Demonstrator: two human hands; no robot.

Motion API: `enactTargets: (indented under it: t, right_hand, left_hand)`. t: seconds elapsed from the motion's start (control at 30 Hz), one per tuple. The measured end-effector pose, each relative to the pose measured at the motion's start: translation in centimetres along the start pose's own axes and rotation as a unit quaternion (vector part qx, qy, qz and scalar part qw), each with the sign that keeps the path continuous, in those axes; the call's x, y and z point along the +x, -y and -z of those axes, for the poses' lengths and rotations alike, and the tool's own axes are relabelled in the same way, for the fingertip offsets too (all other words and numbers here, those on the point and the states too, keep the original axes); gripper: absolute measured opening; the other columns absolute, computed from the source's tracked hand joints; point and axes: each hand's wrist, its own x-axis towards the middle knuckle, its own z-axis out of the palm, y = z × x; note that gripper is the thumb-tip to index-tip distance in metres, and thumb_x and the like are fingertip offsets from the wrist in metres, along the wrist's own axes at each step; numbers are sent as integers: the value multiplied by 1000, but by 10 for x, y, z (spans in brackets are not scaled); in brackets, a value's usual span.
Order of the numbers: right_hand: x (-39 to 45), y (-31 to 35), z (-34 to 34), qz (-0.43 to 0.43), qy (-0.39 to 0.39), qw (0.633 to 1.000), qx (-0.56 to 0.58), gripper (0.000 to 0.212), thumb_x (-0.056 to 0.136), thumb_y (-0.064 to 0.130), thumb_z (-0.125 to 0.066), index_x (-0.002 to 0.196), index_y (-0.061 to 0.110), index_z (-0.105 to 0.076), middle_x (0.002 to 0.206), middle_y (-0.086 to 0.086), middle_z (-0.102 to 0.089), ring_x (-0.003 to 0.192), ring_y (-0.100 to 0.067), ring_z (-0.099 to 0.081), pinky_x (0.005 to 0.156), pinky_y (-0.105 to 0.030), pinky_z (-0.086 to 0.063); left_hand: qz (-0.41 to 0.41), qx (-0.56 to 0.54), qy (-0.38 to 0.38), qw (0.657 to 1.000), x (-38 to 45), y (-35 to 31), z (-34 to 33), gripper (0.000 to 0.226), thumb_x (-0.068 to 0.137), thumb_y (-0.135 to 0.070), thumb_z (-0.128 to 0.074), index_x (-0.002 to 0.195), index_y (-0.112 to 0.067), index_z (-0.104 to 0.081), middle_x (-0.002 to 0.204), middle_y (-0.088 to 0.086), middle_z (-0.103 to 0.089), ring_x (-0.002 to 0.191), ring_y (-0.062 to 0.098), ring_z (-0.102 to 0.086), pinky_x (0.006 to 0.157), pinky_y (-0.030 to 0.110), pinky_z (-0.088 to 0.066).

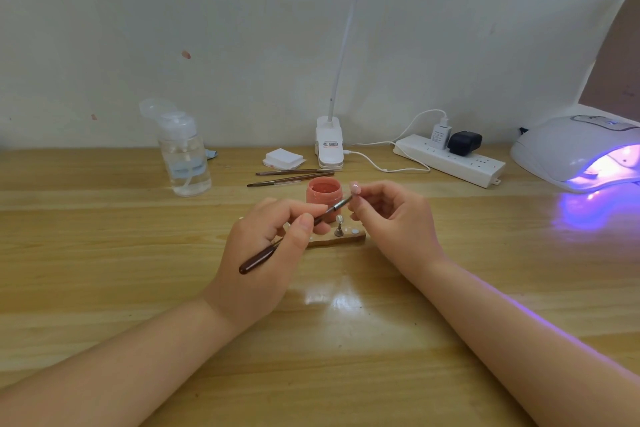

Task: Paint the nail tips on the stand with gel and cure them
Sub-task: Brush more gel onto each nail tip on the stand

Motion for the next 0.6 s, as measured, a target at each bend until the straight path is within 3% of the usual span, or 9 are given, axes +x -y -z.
enactTargets:
  t: [0.07,0.23,0.37,0.47,0.6]
  right_hand:
    - [1,-2,0,-14,-5,1000,-4,11,86,12,-71,84,23,-70,76,2,-73,74,-20,-70,73,-41,-58]
    - [4,-1,4,-49,-19,998,20,2,85,14,-72,86,14,-71,76,-3,-73,69,-15,-70,65,-26,-56]
    - [9,4,12,-71,-2,997,32,7,84,16,-74,86,10,-71,72,-5,-73,60,-13,-68,54,-19,-51]
    - [14,3,22,-109,11,994,-7,12,81,22,-77,84,11,-73,63,-3,-69,49,-4,-57,47,-15,-45]
    - [17,-2,31,-149,56,986,-54,9,75,29,-81,73,21,-76,60,10,-62,52,2,-50,50,-6,-37]
  left_hand:
    - [-16,11,2,1000,-1,-1,0,27,92,-34,-44,102,-26,-69,90,-14,-72,95,18,-65,81,32,-49]
    - [-13,-10,-33,999,1,1,2,23,94,-33,-43,103,-34,-64,90,-16,-70,93,15,-66,79,23,-48]
    - [15,-28,-59,998,5,3,4,25,92,-34,-43,97,-47,-64,91,-15,-71,95,17,-66,85,36,-51]
    - [15,-23,-54,998,5,3,3,26,92,-37,-43,97,-51,-63,91,-15,-71,95,16,-66,85,32,-50]
    - [13,-14,-50,999,5,3,3,23,92,-35,-43,97,-47,-62,91,-17,-70,95,14,-65,83,24,-48]
